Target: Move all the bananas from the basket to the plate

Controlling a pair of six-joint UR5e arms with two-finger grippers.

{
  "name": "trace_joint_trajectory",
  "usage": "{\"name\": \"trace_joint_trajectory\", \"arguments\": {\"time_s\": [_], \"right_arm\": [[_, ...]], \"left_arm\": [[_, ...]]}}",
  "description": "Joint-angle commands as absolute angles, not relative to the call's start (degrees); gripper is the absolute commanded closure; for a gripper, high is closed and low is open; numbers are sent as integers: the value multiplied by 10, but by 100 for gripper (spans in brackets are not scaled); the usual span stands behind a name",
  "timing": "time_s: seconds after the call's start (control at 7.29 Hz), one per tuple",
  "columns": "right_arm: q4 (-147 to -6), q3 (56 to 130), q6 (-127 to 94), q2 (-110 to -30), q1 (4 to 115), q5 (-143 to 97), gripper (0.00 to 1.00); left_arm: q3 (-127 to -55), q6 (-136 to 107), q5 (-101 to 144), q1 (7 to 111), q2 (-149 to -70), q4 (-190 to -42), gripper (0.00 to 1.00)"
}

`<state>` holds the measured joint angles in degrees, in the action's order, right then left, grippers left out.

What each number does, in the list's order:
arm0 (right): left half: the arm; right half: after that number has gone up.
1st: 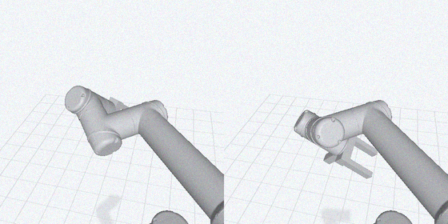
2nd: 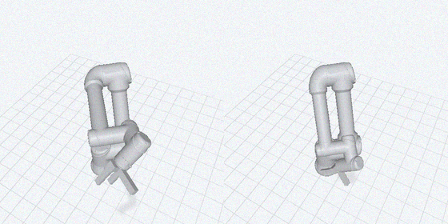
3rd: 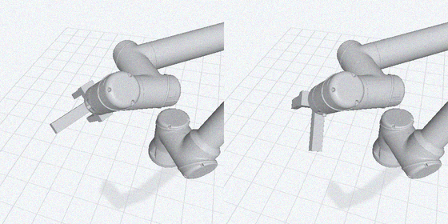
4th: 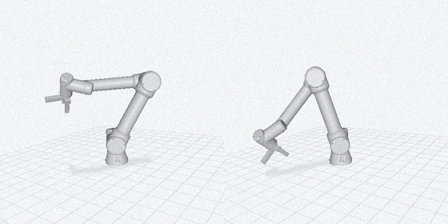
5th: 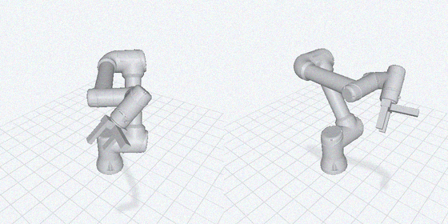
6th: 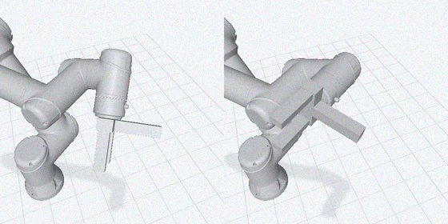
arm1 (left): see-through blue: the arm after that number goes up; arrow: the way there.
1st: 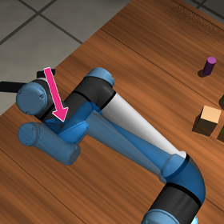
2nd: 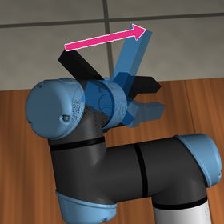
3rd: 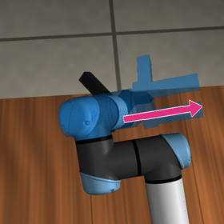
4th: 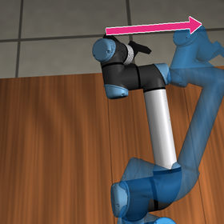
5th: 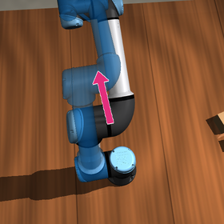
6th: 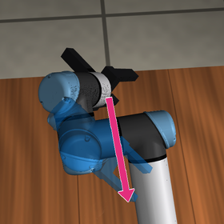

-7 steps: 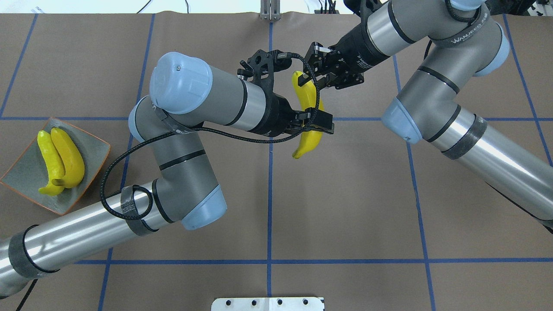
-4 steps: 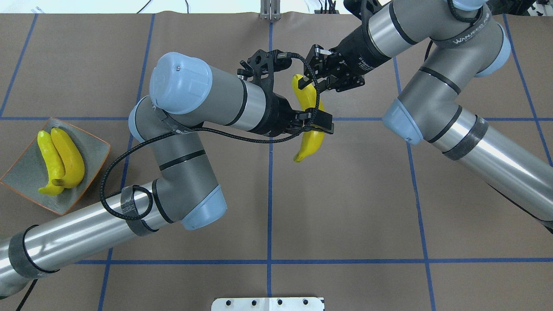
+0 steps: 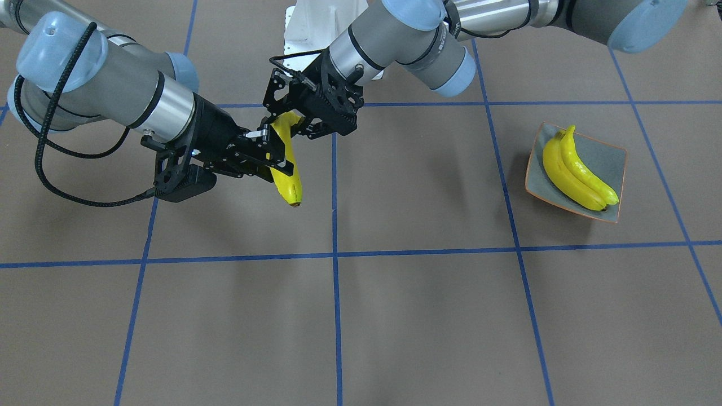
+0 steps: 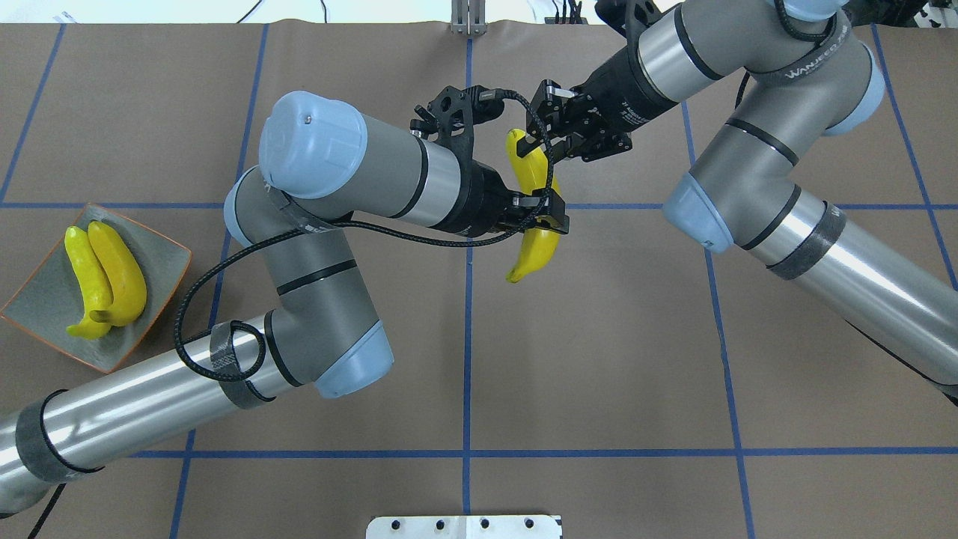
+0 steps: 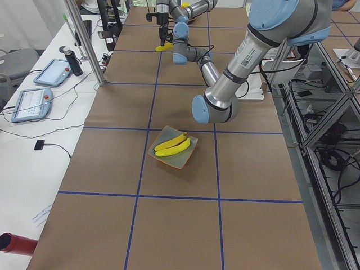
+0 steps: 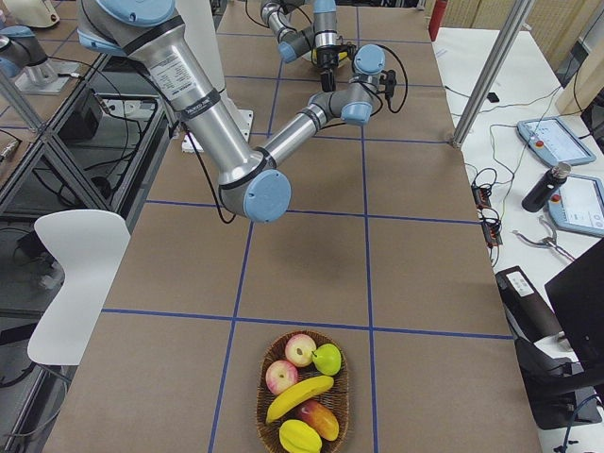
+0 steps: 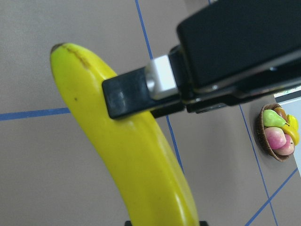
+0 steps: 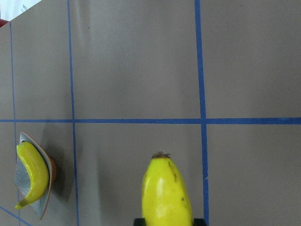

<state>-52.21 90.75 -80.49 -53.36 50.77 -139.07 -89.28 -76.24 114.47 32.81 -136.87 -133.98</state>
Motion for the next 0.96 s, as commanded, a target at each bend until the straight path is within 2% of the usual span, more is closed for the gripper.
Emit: {"name": "trace_joint_trajectory", "arguments": {"time_s": [0.0, 0.27, 0.55, 0.82], "right_arm": [[-500, 907, -807, -540, 507, -1390, 0], [-492, 911, -808, -548, 514, -1395, 0], [-470, 936, -805, -604, 559, -1400, 0], [-443, 931, -786, -672, 597, -1377, 0]], "left_arm": [[-892, -776, 1144, 329, -1368, -1341, 100], [-892, -780, 1144, 330, -1368, -1340, 100], [-899, -780, 1213, 361, -1343, -1318, 100], [-956, -762, 1308, 452, -1242, -1248, 100]]}}
